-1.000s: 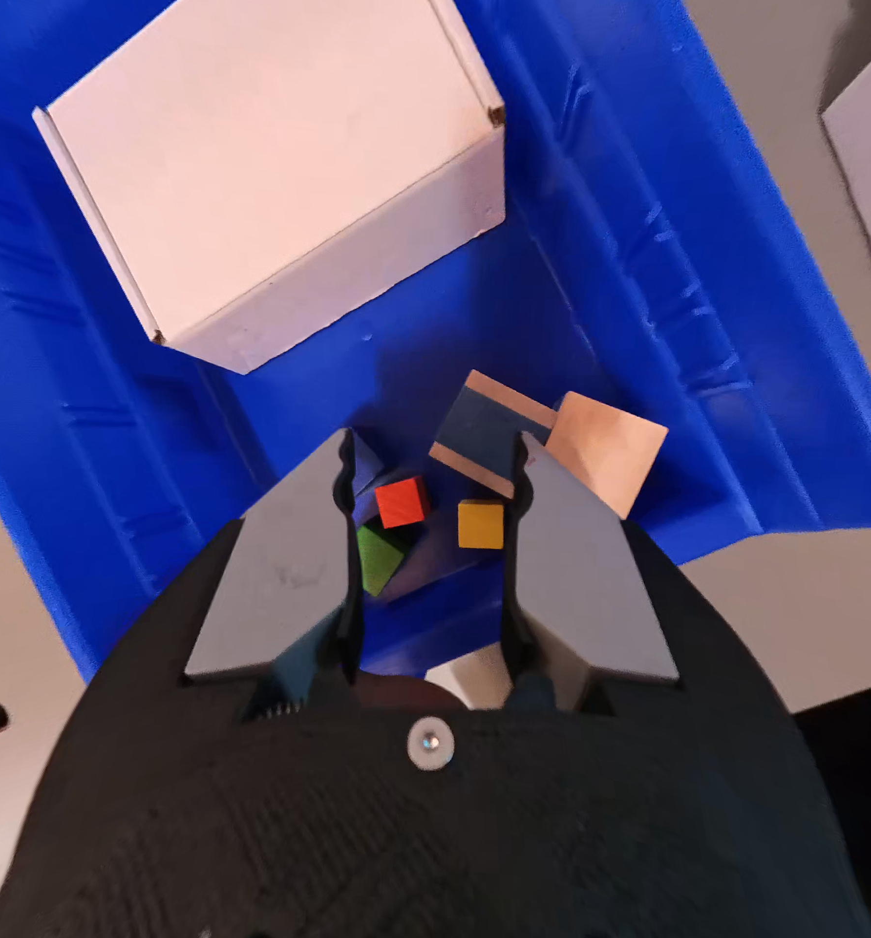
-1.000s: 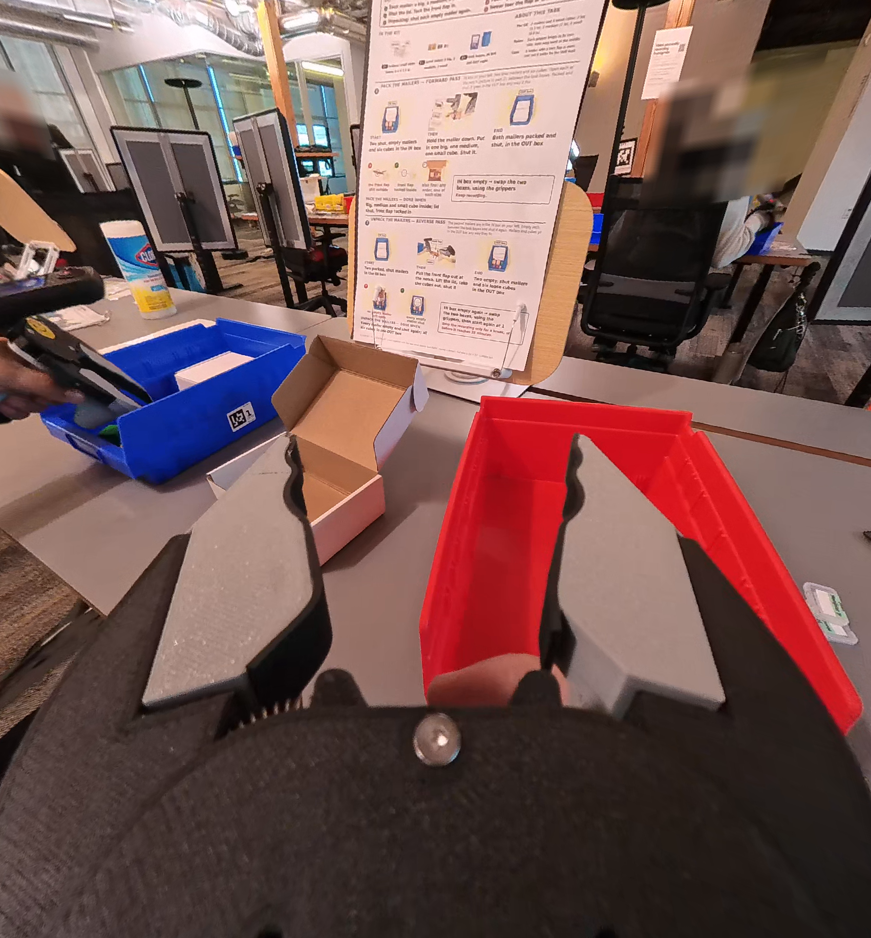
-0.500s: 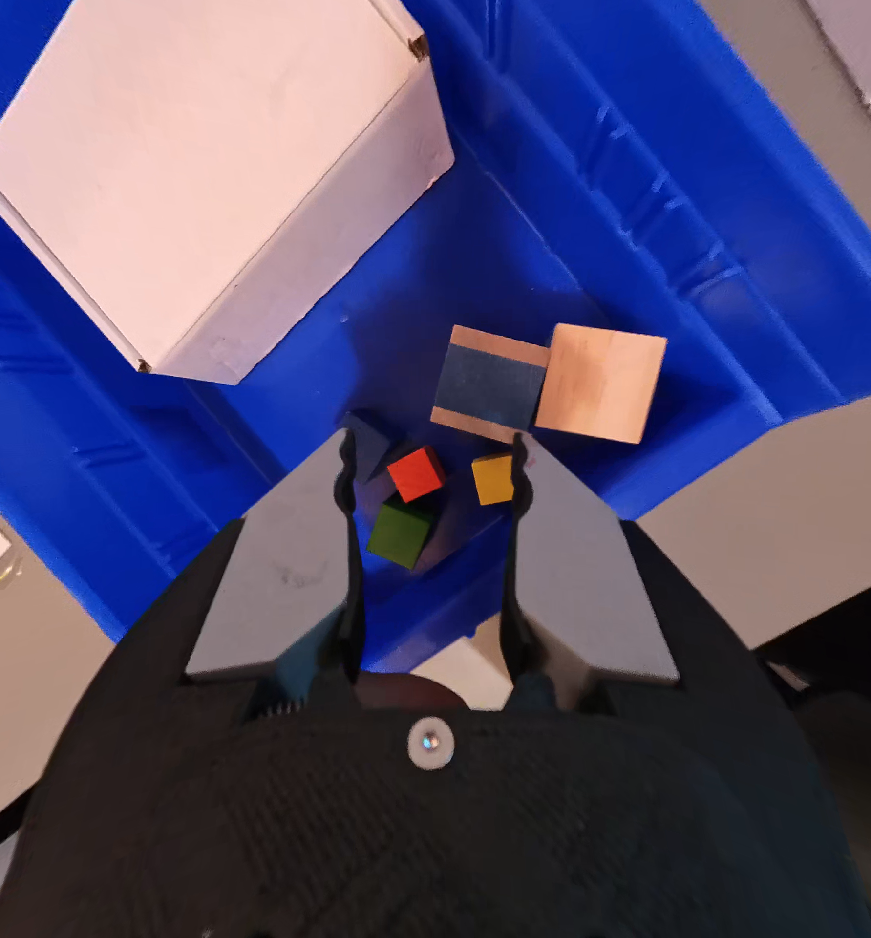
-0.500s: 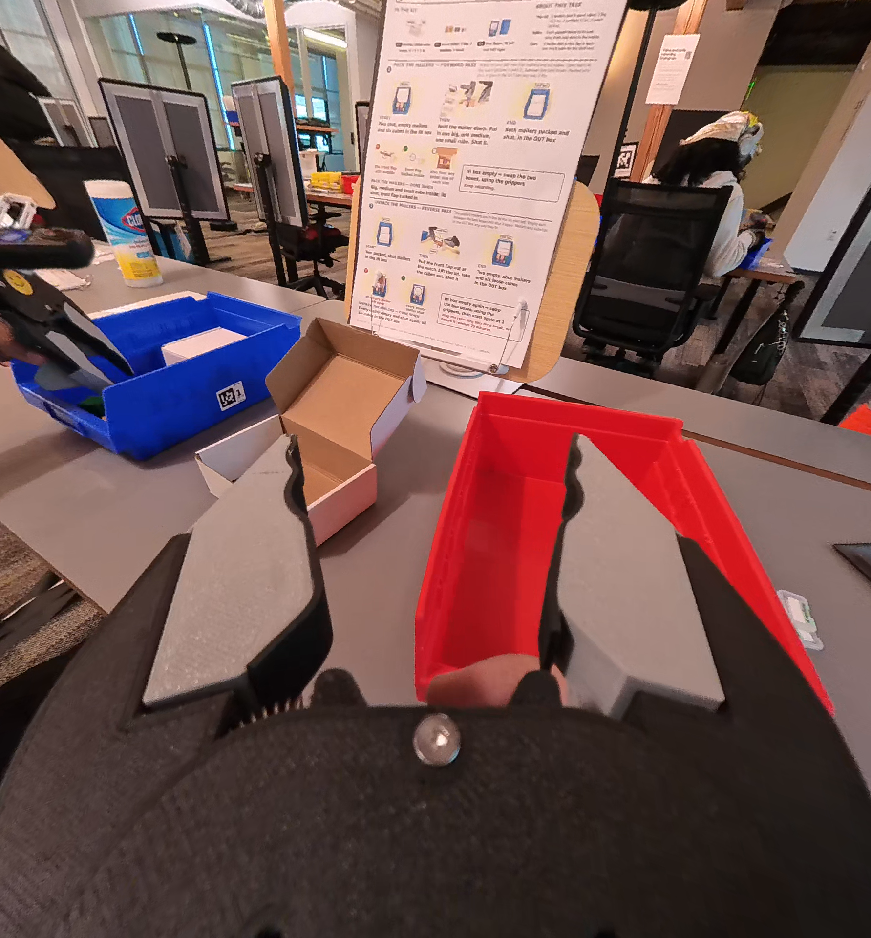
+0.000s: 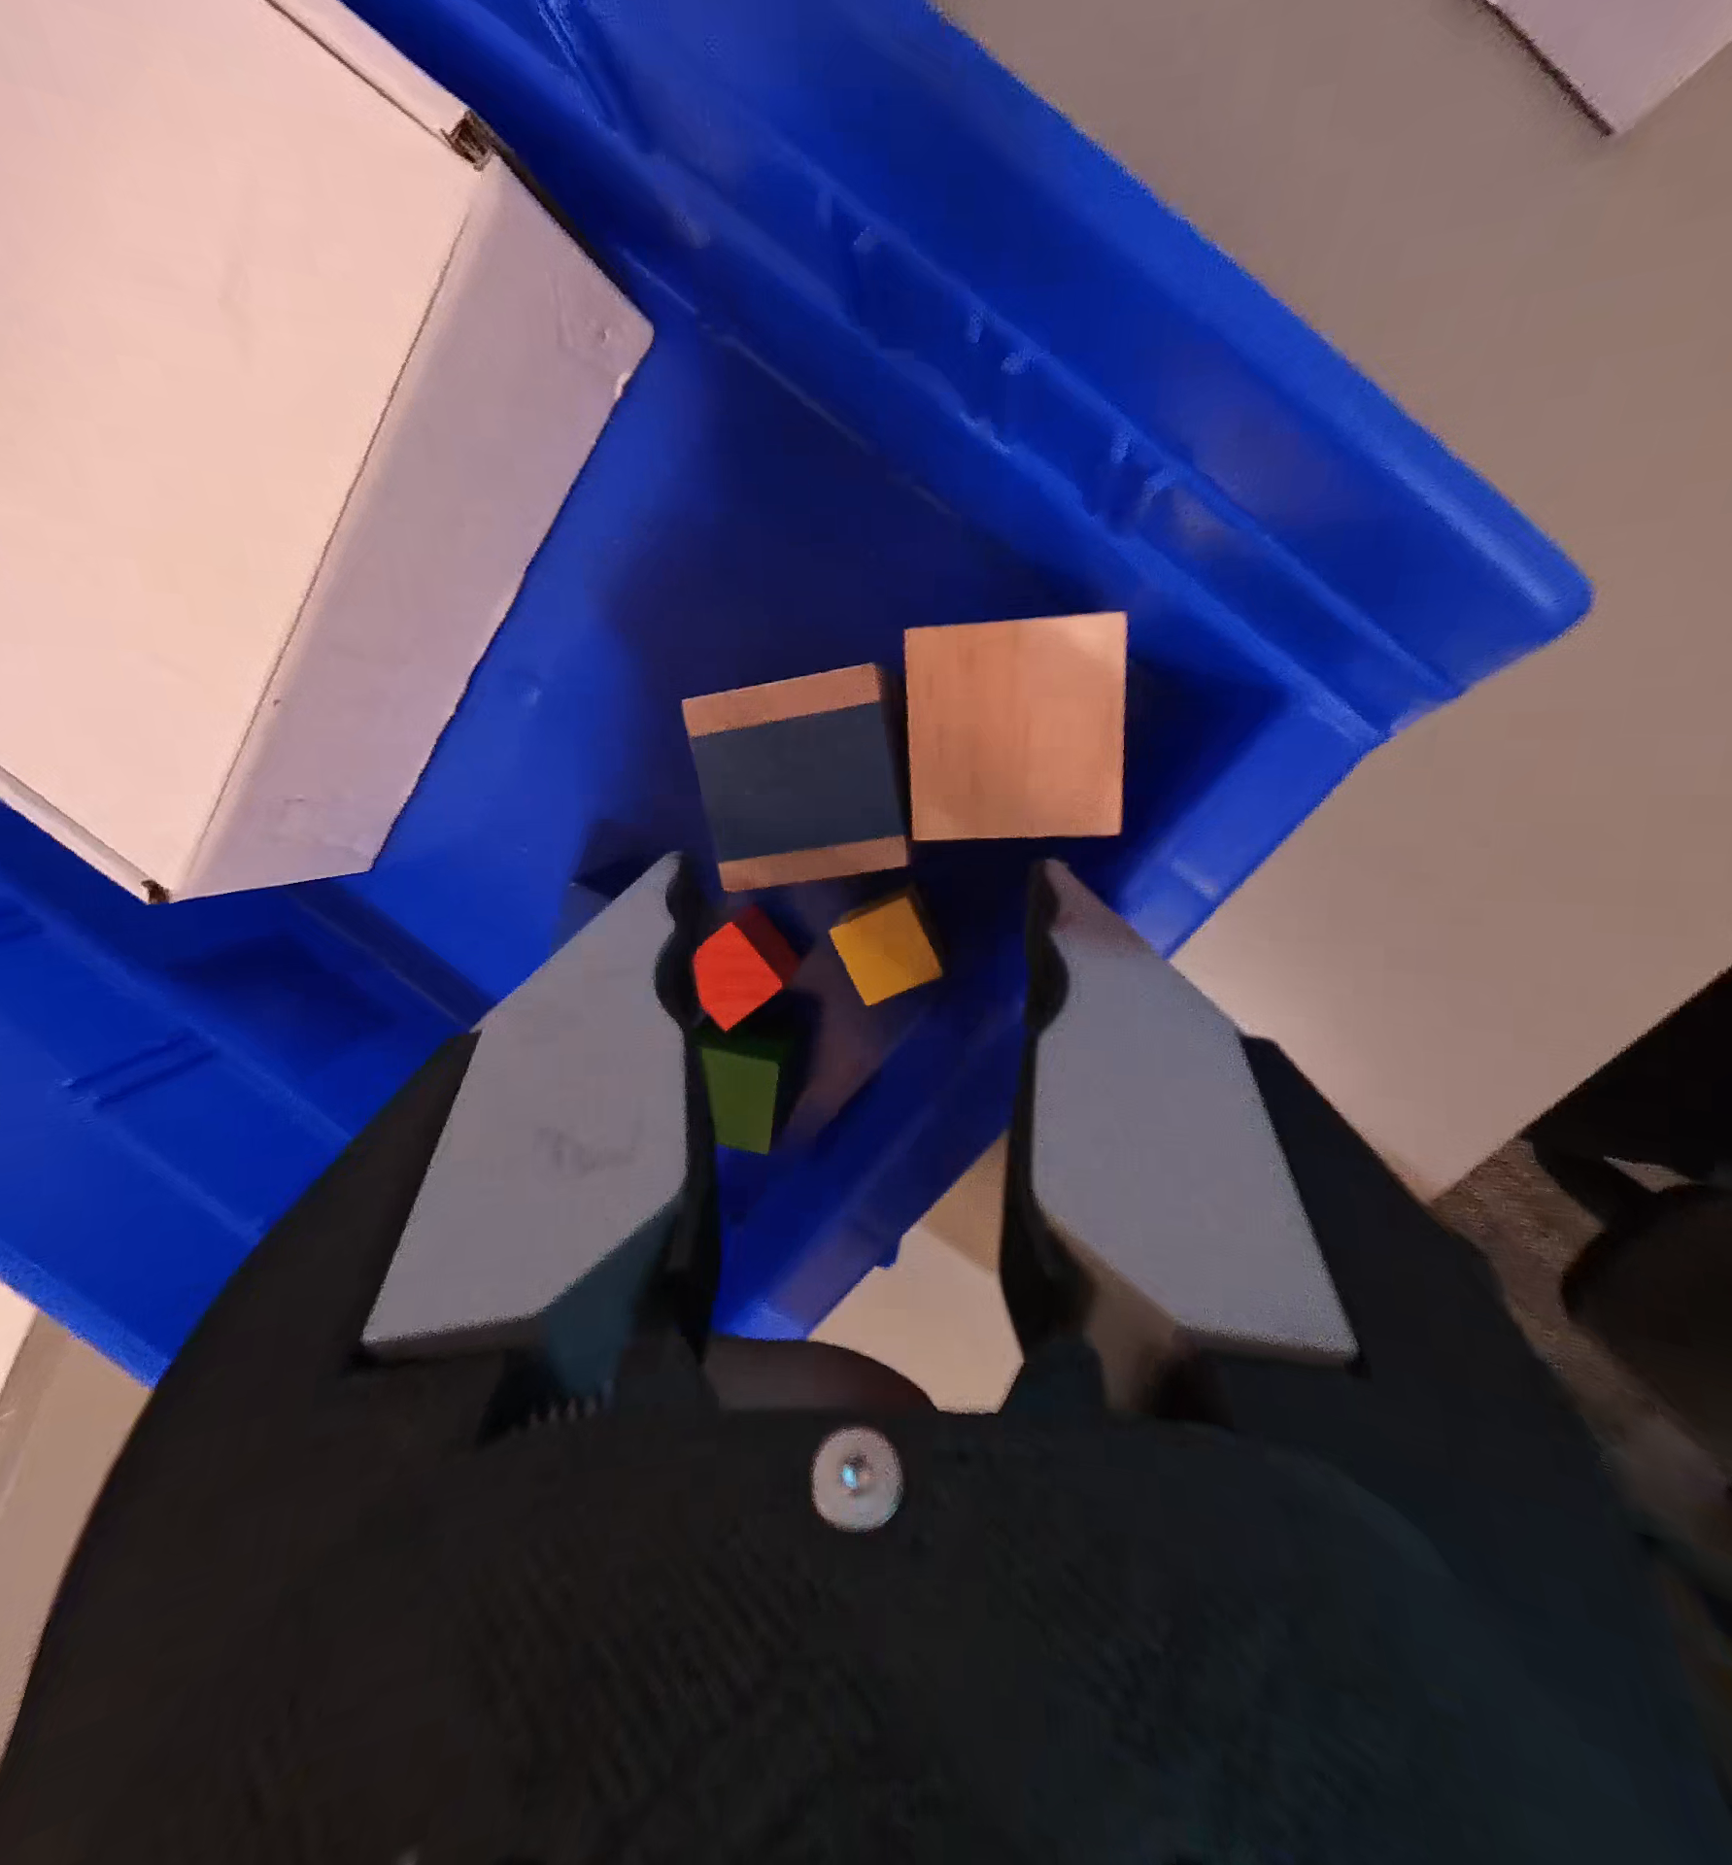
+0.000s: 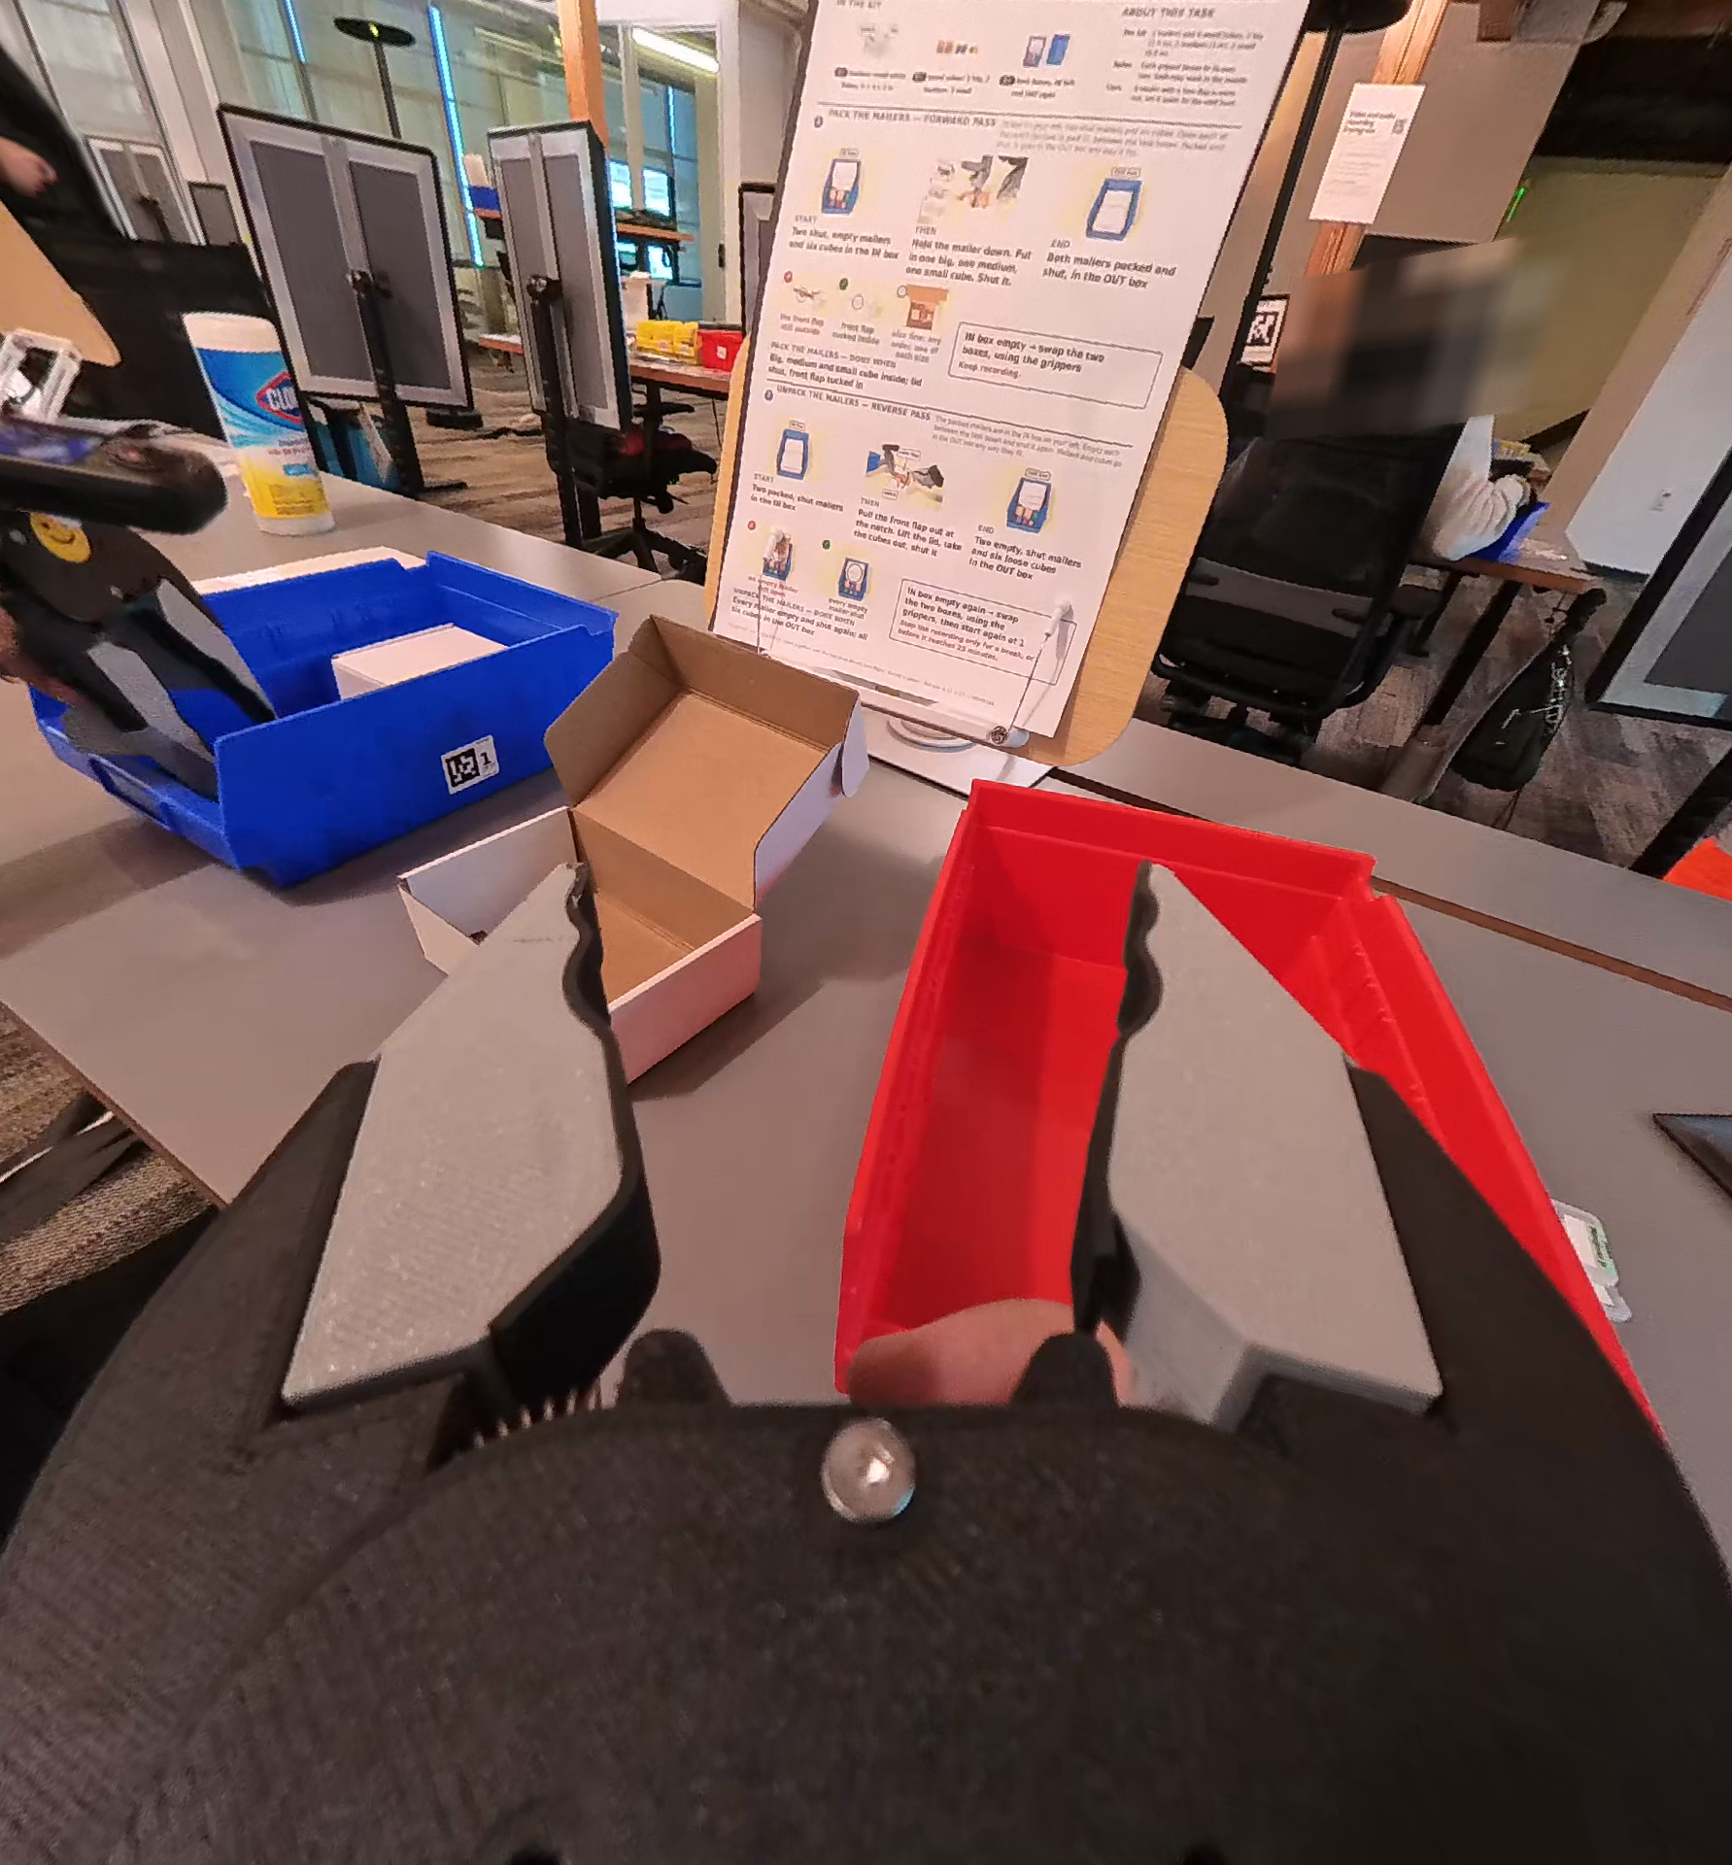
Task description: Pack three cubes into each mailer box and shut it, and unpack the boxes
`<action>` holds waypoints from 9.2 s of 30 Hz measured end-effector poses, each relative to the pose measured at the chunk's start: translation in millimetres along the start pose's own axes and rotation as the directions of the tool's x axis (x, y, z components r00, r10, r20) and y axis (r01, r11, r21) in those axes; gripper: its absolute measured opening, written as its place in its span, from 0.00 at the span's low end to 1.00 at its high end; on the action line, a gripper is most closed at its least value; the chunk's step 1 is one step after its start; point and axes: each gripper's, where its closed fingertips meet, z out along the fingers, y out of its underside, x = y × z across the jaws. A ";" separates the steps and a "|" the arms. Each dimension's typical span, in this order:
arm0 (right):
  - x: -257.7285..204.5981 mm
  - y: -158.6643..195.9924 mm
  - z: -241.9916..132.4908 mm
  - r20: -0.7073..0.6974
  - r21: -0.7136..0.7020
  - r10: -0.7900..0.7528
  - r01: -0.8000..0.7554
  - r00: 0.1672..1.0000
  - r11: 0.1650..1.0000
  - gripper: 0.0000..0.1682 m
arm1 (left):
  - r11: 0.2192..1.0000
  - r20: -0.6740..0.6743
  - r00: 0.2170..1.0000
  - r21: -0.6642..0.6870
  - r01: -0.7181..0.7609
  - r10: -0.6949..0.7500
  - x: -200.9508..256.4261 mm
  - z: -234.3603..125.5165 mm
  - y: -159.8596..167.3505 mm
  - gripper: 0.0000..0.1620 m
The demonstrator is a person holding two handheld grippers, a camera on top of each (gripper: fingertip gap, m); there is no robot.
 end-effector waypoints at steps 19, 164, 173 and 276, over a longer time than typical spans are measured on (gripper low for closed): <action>-1.4 0.5 0.8 -0.005 -0.005 -0.026 0.026 1.000 1.000 0.60 | 0.976 0.106 0.970 0.035 0.216 -0.218 -41.4 26.2 -15.8 0.45; -131.9 47.0 64.8 0.358 -0.133 -0.054 0.108 0.932 0.985 0.29 | 0.833 0.142 0.932 0.419 -0.361 0.332 241.6 26.0 -167.4 0.08; -123.5 93.0 91.7 0.332 -0.267 -0.052 0.147 0.942 0.952 0.29 | 0.818 0.156 0.915 0.409 -0.404 0.373 258.5 24.7 -167.7 0.09; -53.2 65.9 60.0 0.058 -0.255 -0.338 0.341 0.939 0.905 0.25 | 0.820 0.338 0.940 0.528 -0.220 0.035 84.1 -106.8 -142.3 0.21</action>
